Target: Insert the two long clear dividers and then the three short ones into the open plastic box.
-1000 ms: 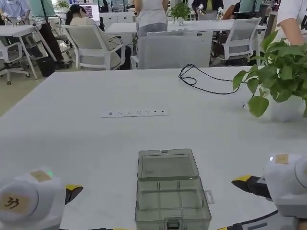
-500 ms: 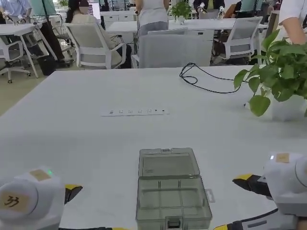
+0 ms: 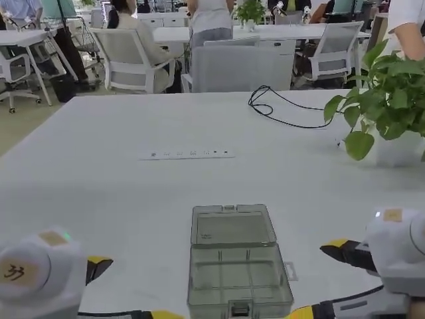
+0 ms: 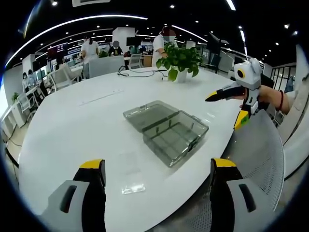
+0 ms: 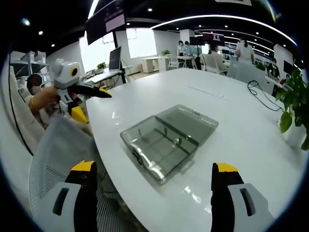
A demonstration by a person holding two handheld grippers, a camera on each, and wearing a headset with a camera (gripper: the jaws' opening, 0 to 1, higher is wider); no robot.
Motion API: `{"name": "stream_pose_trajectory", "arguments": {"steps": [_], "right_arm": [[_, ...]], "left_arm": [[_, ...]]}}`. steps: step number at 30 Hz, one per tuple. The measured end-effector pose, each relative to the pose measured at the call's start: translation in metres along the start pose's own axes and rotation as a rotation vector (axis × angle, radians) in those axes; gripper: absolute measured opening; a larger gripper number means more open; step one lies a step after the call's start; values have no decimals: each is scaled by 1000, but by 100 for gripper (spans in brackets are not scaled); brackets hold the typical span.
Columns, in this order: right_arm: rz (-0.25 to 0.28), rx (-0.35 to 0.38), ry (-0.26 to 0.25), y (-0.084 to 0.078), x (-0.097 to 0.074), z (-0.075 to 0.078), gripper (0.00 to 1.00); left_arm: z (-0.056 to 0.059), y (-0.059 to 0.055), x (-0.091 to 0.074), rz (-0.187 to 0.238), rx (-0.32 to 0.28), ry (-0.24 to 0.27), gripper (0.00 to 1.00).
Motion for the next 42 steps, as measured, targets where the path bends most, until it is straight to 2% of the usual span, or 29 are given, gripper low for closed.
{"name": "stream_pose_trajectory", "arguments": {"steps": [11,17,22,31,32,37,39,42], "right_arm": [[16,18,-16,2,-5,3,98],[10,15,-15,2,-7,2,97],[14,20,-19,3,-7,3,97],[14,21,-14,4,-3,2,96],[15,20,-12,5,-1,2,96],[12,21,-15,5,0,4,96],[10,23,-16,5,1,4,95],[7,24,-19,5,2,5,95]], "left_arm": [[-4,-2,1,-11,-28,10,87],[-15,0,0,-9,-63,39,79],[-29,-1,-2,-27,-94,77,69],[-65,-8,-6,-82,-77,178,60],[-80,-16,-4,-113,-84,213,56],[-95,-29,2,-156,-78,233,52],[-100,-37,4,-194,-73,237,51],[-105,-43,8,-208,-69,232,50]]}}
Point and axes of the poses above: the centre of the closed fingertips' face, and the gripper's own axes: x roughly forward along the fingers, z roughly to its right, y roughly out of its top, the point moved 2 cm from there along -x, roughly backward along the fingers, and after that the axes turned 4 degrees about y, right-handed, at the moved point
